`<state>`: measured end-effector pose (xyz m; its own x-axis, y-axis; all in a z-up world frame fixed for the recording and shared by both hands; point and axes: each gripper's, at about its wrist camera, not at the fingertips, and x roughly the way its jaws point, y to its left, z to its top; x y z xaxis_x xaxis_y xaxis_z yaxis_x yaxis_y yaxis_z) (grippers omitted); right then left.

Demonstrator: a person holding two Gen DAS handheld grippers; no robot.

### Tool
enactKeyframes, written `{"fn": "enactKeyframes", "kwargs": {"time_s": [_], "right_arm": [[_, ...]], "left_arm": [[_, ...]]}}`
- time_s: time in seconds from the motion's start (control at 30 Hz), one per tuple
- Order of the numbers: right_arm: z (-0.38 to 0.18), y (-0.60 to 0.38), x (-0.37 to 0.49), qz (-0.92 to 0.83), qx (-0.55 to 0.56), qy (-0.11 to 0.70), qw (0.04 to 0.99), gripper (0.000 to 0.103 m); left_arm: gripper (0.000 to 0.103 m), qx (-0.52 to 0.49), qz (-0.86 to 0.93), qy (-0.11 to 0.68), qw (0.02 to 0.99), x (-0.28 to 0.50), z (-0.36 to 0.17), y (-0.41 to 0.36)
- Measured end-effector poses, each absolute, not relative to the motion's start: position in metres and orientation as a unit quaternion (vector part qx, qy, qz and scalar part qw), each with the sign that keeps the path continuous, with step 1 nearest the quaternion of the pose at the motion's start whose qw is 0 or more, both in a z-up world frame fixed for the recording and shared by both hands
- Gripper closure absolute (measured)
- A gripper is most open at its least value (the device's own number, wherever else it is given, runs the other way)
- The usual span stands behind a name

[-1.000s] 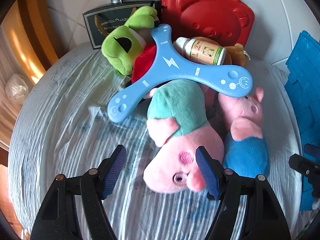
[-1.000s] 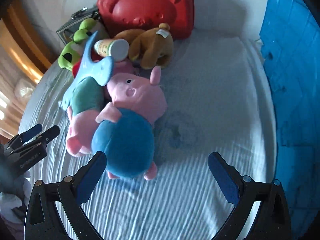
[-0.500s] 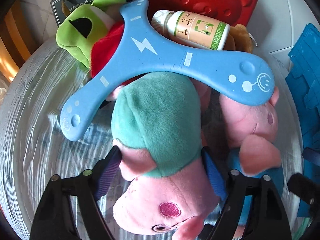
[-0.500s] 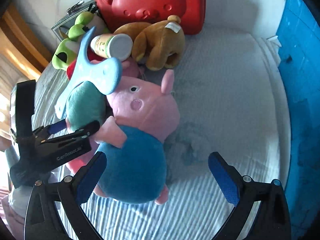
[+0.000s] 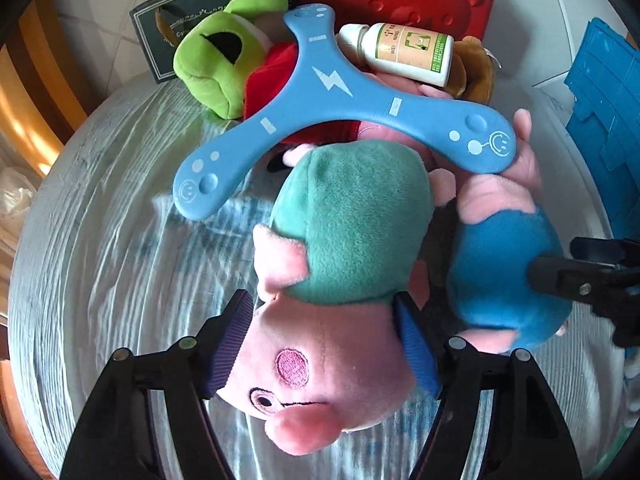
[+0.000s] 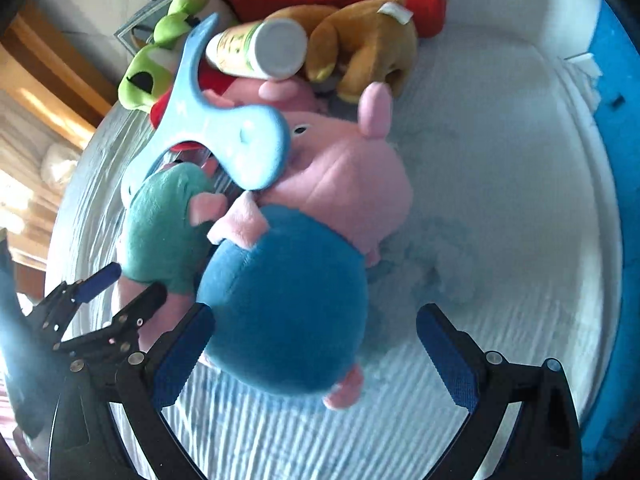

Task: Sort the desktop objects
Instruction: 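Grasp the green-hat pig plush with the left gripper while the right grasps the blue-shirt pig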

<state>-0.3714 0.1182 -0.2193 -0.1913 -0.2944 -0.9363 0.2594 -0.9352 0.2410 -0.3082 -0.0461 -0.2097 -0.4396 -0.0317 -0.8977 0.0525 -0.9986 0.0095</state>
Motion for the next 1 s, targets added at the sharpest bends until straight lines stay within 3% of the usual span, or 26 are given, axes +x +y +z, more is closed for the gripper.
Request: {"fn": "enactKeyframes", "kwargs": {"time_s": [0.13, 0.2, 0.23, 0.33, 0.37, 0.47, 0.57, 0.87, 1.0], "right_arm": [[-0.229, 0.112, -0.371, -0.758, 0.621, -0.014, 0.199, 0.0], [-0.221, 0.114, -0.366, -0.765, 0.611, 0.002, 0.204, 0.018], [-0.214, 0.116, -0.364, -0.768, 0.606, 0.007, 0.207, 0.036], [-0.193, 0.121, -0.354, -0.775, 0.595, 0.065, 0.201, 0.065], [-0.19, 0.123, -0.352, -0.775, 0.596, 0.076, 0.197, 0.066], [-0.189, 0.135, -0.354, -0.768, 0.608, 0.049, 0.194, 0.061], [-0.191, 0.143, -0.363, -0.769, 0.615, 0.022, 0.174, 0.018], [-0.213, 0.12, -0.387, -0.753, 0.634, -0.001, 0.176, 0.017], [-0.233, 0.12, -0.398, -0.736, 0.651, -0.036, 0.182, 0.008]], "left_arm": [[0.031, 0.532, -0.847, -0.002, 0.023, -0.318, -0.21, -0.042], [0.031, 0.534, -0.845, -0.002, 0.021, -0.321, -0.212, -0.04], [0.031, 0.535, -0.845, -0.002, 0.02, -0.323, -0.213, -0.039], [0.031, 0.537, -0.844, -0.005, 0.017, -0.326, -0.214, -0.037], [0.031, 0.537, -0.843, -0.005, 0.017, -0.326, -0.214, -0.036], [0.031, 0.539, -0.842, -0.005, 0.014, -0.331, -0.216, -0.035], [0.03, 0.542, -0.84, -0.006, 0.011, -0.332, -0.218, -0.031], [0.022, 0.549, -0.835, -0.007, 0.009, -0.353, -0.229, -0.031], [0.022, 0.566, -0.824, -0.005, 0.026, -0.363, -0.248, -0.039]]}}
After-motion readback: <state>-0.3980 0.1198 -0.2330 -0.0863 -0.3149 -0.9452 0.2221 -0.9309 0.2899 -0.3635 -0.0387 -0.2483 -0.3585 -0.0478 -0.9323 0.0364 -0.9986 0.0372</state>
